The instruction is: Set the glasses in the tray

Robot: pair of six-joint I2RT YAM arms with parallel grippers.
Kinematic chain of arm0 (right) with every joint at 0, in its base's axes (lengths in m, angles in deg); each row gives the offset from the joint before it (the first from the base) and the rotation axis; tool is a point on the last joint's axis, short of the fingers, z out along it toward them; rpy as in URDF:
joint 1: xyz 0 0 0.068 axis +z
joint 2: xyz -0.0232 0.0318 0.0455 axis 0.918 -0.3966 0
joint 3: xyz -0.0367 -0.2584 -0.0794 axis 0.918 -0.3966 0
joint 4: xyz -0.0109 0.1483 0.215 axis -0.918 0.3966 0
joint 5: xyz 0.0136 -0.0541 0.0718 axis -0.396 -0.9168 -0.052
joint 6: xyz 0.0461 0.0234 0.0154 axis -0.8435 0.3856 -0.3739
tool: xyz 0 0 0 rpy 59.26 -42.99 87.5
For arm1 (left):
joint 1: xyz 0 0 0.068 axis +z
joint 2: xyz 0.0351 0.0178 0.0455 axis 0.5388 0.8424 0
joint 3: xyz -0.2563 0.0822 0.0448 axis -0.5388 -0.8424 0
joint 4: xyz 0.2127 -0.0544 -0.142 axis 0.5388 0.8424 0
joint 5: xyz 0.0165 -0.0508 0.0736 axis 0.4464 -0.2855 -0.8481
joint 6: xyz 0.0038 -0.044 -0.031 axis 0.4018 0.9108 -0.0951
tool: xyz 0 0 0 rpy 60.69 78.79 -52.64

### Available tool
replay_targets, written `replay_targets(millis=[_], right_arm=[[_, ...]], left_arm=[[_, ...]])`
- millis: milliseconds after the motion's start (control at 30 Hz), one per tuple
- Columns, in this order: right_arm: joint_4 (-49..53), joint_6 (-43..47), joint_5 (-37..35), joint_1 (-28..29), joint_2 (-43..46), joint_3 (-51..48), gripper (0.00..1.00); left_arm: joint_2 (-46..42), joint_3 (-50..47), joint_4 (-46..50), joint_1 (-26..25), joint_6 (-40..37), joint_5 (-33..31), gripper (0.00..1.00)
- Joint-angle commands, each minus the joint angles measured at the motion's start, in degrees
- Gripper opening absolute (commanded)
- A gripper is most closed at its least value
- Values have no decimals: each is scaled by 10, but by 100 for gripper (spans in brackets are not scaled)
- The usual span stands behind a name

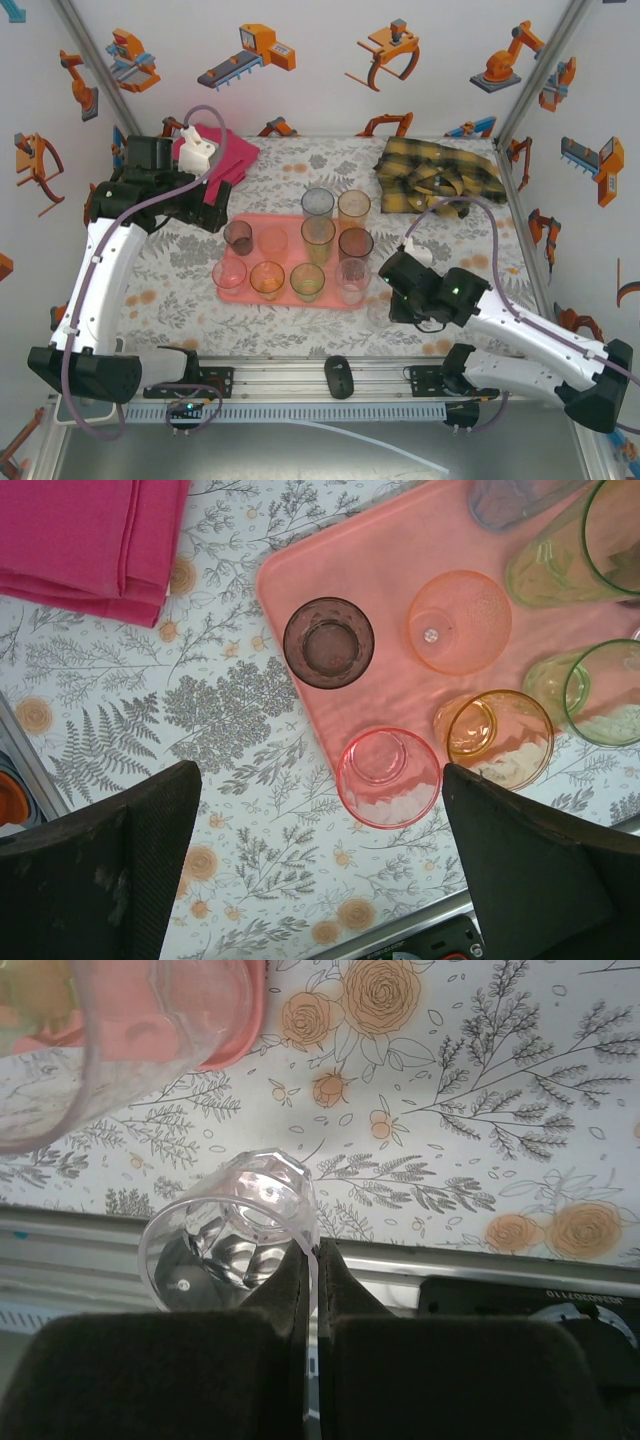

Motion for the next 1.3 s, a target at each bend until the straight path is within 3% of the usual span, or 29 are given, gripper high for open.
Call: replay_targets(millis=[0, 233, 633, 967, 1267], right_arm=[[78, 45, 6, 2, -13, 66, 0], [147, 108, 44, 2, -82, 193, 0], [176, 179, 70, 2, -167, 367, 0], [146, 276, 138, -16, -365, 625, 0], [149, 337, 148, -41, -560, 839, 0]], left_arm=[[-3, 9, -18, 2, -2, -23, 100], [-3, 8, -25, 4, 3, -44, 99], [13, 5, -31, 32, 37, -42, 98], [23, 30, -5, 105, 51, -7, 97], [20, 12, -4, 151, 73, 46, 97]])
